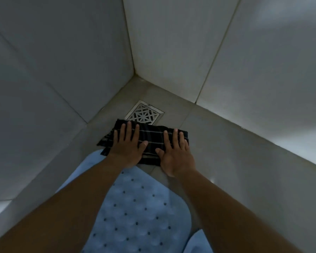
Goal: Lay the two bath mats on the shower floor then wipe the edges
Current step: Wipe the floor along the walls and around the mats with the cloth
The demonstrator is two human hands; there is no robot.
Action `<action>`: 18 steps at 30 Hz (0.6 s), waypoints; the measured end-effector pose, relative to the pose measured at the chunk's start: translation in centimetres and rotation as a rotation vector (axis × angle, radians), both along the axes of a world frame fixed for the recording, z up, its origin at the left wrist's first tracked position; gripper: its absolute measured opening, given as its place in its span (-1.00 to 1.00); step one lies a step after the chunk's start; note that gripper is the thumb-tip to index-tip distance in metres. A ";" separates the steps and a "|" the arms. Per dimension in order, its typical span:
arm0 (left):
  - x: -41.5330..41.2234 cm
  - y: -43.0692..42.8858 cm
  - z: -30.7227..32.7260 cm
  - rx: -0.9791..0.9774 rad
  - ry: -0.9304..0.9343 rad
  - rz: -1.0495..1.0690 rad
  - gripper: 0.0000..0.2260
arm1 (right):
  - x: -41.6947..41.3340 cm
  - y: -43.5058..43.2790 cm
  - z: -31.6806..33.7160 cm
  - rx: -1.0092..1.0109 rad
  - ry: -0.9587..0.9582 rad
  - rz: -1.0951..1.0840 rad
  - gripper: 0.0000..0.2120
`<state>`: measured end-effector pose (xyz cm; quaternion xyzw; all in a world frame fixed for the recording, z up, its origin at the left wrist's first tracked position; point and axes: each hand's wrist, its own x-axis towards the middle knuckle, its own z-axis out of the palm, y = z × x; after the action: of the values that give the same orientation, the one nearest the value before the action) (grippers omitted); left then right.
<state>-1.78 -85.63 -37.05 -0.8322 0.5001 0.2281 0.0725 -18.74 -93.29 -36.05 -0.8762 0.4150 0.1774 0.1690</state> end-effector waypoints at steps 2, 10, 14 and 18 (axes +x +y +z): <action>-1.9 -0.2 -0.1 -0.023 0.000 0.065 -0.37 | -1.0 -1.6 0.0 -0.019 0.032 0.069 -0.33; -7.3 -2.5 0.0 -0.053 0.000 0.370 -0.36 | -2.2 -8.1 0.8 0.063 0.042 0.240 -0.30; -7.9 -2.8 -0.3 -0.078 -0.040 0.441 -0.37 | -1.5 -7.7 0.7 0.053 -0.049 0.186 -0.33; -7.8 -2.9 -0.7 -0.060 -0.048 0.451 -0.41 | -2.0 -7.3 -0.3 0.001 -0.087 0.182 -0.34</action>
<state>-9.60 -88.55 -37.77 -0.9299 0.3059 0.2040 0.0068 -20.75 -100.60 -36.35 -0.9171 0.3258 0.1540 0.1702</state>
